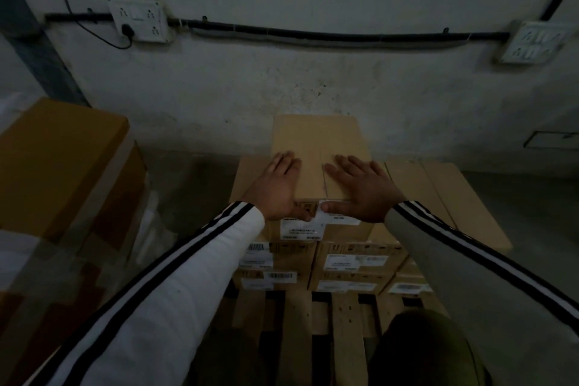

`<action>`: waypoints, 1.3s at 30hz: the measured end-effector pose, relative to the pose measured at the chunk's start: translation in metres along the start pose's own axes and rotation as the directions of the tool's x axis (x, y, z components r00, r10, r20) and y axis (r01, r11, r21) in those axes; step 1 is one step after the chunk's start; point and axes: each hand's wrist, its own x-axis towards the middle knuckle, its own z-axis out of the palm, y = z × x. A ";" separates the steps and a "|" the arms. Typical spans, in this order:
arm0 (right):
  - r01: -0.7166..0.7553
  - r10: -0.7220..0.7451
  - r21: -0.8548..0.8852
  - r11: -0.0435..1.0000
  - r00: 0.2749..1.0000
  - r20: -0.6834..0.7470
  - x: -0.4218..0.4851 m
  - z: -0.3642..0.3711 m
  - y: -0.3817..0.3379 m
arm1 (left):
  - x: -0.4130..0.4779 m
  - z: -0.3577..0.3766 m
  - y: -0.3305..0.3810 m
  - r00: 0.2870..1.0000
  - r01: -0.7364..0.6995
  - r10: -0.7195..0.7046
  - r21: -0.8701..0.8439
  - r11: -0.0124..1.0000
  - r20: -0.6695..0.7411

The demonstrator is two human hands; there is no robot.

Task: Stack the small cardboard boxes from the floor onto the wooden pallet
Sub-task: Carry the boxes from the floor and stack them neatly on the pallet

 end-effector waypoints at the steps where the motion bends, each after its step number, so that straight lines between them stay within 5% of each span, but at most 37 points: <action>1: 0.003 -0.003 0.000 1.000 1.000 -0.002 0.000 0.000 0.000 | 0.000 0.000 0.000 1.000 0.001 -0.001 0.000 1.000 0.004; 13: 0.017 -0.018 -0.011 1.000 0.999 -0.044 -0.013 0.004 -0.002 | -0.007 -0.010 0.005 1.000 0.024 -0.024 -0.090 0.996 0.007; 18: 0.001 -0.003 0.011 1.000 0.991 0.130 -0.020 -0.026 -0.005 | -0.011 -0.035 0.021 0.979 0.142 -0.142 0.006 0.990 0.148; 21: -0.059 0.057 0.005 0.998 0.978 0.202 -0.029 -0.075 -0.007 | -0.031 -0.087 0.039 0.958 0.207 -0.204 0.004 0.978 0.201; 31: -0.137 0.134 0.024 0.990 0.986 0.103 -0.137 -0.328 -0.072 | -0.141 -0.335 0.133 0.954 0.279 -0.275 -0.022 0.960 0.116; 39: -0.133 0.133 -0.002 0.991 0.988 0.082 -0.258 -0.418 -0.086 | -0.227 -0.431 0.224 0.960 0.276 -0.275 0.009 0.961 -0.044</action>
